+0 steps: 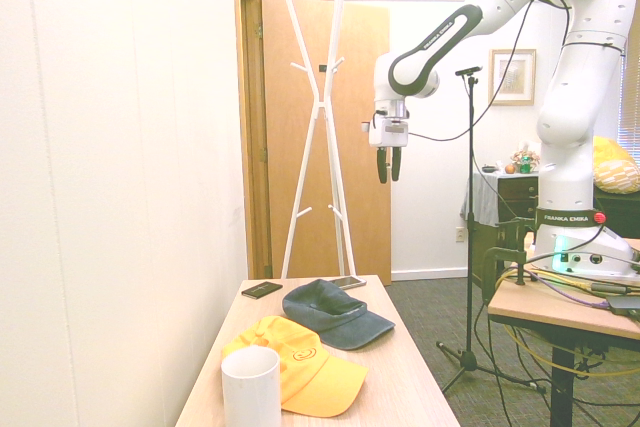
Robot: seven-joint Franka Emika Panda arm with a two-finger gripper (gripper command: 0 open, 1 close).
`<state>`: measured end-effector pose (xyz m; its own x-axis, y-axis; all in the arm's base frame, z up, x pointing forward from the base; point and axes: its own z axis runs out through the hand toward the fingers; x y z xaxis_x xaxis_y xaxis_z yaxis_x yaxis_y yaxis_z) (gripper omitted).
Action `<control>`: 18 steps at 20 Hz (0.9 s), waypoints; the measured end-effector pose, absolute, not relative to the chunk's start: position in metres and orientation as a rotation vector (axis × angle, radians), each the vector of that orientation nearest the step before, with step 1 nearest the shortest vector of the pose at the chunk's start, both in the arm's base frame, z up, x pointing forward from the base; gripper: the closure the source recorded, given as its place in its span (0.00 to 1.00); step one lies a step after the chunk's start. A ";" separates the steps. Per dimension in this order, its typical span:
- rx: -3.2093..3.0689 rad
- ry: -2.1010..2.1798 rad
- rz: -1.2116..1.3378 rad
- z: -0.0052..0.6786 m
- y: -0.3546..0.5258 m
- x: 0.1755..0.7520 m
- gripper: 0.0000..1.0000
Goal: Hang the cap
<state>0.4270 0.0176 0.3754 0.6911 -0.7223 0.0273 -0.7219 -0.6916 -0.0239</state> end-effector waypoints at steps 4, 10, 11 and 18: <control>-2.893 1.196 -0.054 0.373 0.028 0.427 0.00; -2.949 1.026 -0.076 0.323 0.133 0.430 0.00; -2.960 0.997 -0.075 0.310 0.149 0.429 0.00; -2.983 0.879 -0.178 0.217 0.216 0.463 0.00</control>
<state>0.4631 0.2156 0.2169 0.8344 -0.5418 0.1015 -0.5387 -0.8405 -0.0583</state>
